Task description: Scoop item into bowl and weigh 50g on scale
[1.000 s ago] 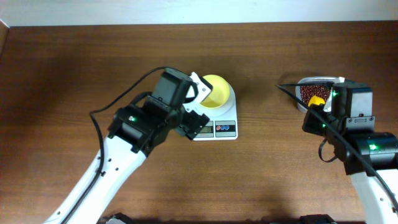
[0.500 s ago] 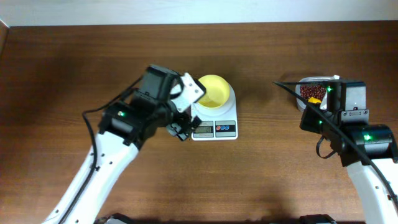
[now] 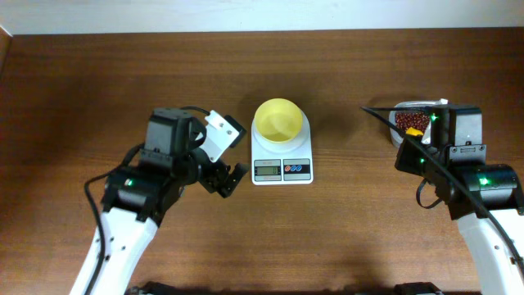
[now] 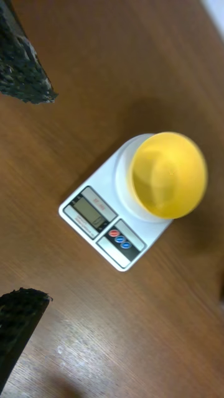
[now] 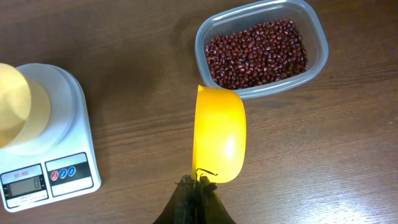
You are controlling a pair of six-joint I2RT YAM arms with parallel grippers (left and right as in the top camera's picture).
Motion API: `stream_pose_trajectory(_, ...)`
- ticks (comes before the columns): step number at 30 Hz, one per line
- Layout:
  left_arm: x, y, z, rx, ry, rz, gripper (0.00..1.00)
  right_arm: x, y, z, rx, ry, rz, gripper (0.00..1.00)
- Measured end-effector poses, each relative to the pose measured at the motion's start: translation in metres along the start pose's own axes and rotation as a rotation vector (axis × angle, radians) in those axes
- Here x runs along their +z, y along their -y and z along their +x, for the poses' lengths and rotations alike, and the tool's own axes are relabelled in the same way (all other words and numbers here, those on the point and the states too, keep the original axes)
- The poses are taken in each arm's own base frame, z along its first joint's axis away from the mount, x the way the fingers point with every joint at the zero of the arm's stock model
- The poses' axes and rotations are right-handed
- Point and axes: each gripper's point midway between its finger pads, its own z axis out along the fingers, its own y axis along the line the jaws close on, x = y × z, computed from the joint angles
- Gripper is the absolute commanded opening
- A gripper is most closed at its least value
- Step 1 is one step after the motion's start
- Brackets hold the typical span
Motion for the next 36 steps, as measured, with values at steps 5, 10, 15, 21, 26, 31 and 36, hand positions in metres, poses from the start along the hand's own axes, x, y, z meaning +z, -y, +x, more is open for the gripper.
stream_pose_trajectory(5, -0.014, 0.003, -0.007, 0.017, 0.042, -0.019, 0.99, 0.0, 0.0, 0.0, 0.007, 0.0, 0.0, 0.04)
stream_pose_trajectory(10, -0.014, 0.003, -0.006, 0.017, 0.04, -0.02, 0.99, 0.0, 0.0, 0.0, 0.008, 0.0, 0.0, 0.04)
stream_pose_trajectory(15, -0.014, 0.003, -0.006, 0.017, 0.04, -0.019, 0.99, 0.0, 0.0, 0.0, 0.008, 0.0, 0.0, 0.04)
stream_pose_trajectory(21, -0.015, 0.0, -0.016, 0.032, 0.079, -0.027, 0.99, 0.0, 0.0, 0.0, 0.008, 0.0, 0.0, 0.04)
stream_pose_trajectory(26, -0.015, 0.001, -0.017, 0.033, 0.085, -0.025, 0.99, 0.0, 0.0, 0.0, 0.009, 0.0, 0.0, 0.04)
stream_pose_trajectory(31, -0.016, -0.001, -0.021, 0.04, 0.1, -0.031, 0.99, 0.0, 0.0, 0.0, 0.008, 0.0, 0.0, 0.04)
stream_pose_trajectory(36, -0.016, 0.0, -0.021, 0.039, 0.1, -0.03, 0.99, 0.0, 0.0, 0.001, 0.008, -0.003, 0.0, 0.04)
